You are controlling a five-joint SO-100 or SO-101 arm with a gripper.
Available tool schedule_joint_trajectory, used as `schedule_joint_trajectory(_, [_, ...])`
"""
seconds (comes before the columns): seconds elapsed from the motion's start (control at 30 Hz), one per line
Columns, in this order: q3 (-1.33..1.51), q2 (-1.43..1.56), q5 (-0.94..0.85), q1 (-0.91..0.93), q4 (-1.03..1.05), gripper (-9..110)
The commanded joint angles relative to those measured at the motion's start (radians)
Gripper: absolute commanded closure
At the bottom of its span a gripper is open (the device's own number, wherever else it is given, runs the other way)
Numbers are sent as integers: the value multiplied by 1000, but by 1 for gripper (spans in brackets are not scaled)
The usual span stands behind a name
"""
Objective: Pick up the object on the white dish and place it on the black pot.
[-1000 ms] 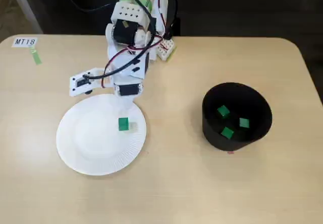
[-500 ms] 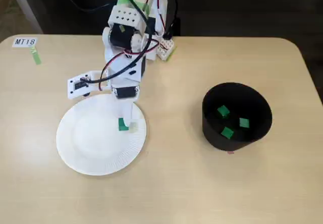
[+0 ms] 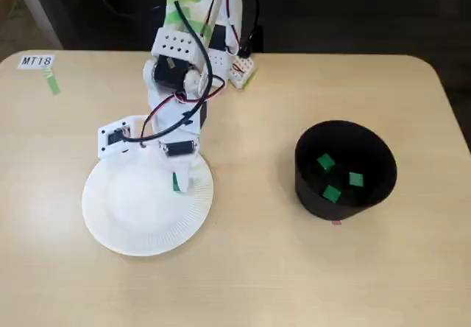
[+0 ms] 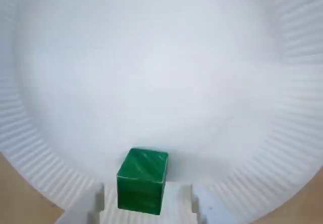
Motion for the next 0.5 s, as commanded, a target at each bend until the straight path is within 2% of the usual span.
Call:
schedule_joint_trajectory(0.0, [-55, -6, 11, 0, -12, 80])
schedule_joint_trajectory(0.13, [-72, -29, 14, -3, -12, 83])
schedule_joint_trajectory(0.27, [-83, -48, -8, -9, -5, 101])
schedule_joint_trajectory(0.47, [-86, -43, -11, -12, 5, 101])
